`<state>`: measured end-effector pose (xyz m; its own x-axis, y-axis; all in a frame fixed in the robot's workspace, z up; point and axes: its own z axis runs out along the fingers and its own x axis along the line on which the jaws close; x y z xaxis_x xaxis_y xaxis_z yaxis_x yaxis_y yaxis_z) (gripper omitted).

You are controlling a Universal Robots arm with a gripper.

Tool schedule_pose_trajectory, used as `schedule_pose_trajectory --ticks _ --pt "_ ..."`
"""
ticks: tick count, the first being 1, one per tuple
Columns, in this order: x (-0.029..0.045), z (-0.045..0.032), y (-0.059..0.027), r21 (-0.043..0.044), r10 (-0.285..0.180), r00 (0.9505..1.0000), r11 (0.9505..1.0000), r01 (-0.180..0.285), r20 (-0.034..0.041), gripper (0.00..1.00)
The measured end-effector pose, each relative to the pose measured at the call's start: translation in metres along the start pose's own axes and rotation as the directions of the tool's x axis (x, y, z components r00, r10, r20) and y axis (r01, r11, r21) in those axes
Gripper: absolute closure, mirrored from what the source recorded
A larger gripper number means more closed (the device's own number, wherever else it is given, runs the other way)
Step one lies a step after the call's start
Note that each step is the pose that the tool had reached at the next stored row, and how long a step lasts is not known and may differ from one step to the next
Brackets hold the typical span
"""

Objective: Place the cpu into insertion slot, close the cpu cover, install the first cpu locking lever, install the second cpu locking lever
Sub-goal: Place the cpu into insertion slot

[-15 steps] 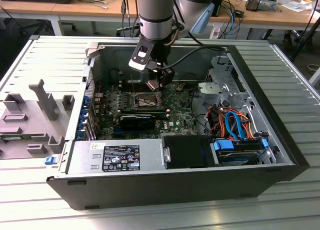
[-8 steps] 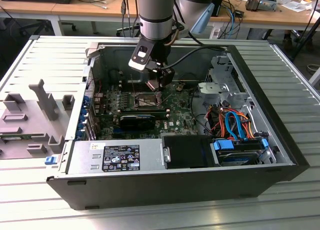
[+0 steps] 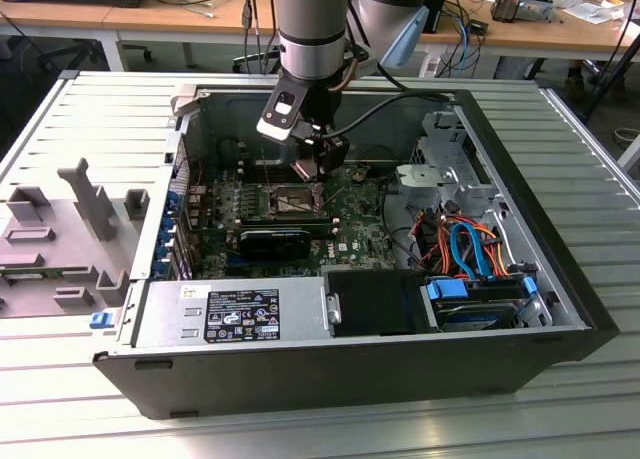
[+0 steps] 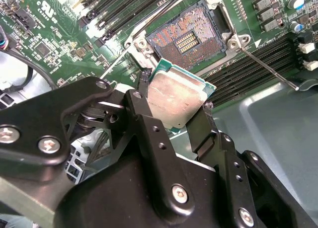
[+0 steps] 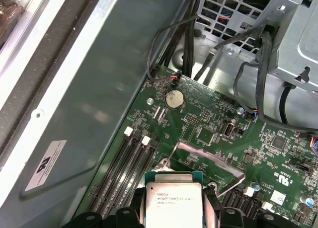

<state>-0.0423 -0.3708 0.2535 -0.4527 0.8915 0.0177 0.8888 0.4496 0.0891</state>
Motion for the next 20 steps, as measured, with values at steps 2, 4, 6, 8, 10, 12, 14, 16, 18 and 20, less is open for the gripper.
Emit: schedule_pose_trajectory --ticks 2,4,6,8,10,12,14,16,18,20 --pt "0.0 0.0 0.0 0.0 0.001 1.0 1.0 -0.001 0.0001 0.45" --pt "0.0 0.0001 0.0 -0.0001 0.004 1.0 1.0 -0.004 0.0004 0.45" --pt "0.0 0.0001 0.0 -0.0001 0.007 1.0 1.0 -0.007 0.0006 0.45" --pt "0.0 0.0001 0.0 -0.0001 0.008 1.0 1.0 -0.008 0.0007 0.45" --pt "0.0 0.0001 0.0 -0.0002 0.011 0.9999 0.9999 -0.011 0.0009 0.45" --pt "0.0 0.0001 0.0 -0.0002 0.012 0.9999 0.9999 -0.012 0.0011 0.45" --pt "0.0 0.0002 0.0 -0.0003 0.014 0.9999 0.9999 -0.014 0.0012 0.45" --pt "0.0 0.0002 0.0 -0.0002 0.015 0.9999 0.9999 -0.015 0.0014 0.45" --pt "0.0 0.0002 0.0 -0.0003 0.017 0.9999 0.9999 -0.017 0.0015 0.45" --pt "0.0 0.0002 0.0 -0.0004 0.018 0.9998 0.9998 -0.018 0.0016 0.45"
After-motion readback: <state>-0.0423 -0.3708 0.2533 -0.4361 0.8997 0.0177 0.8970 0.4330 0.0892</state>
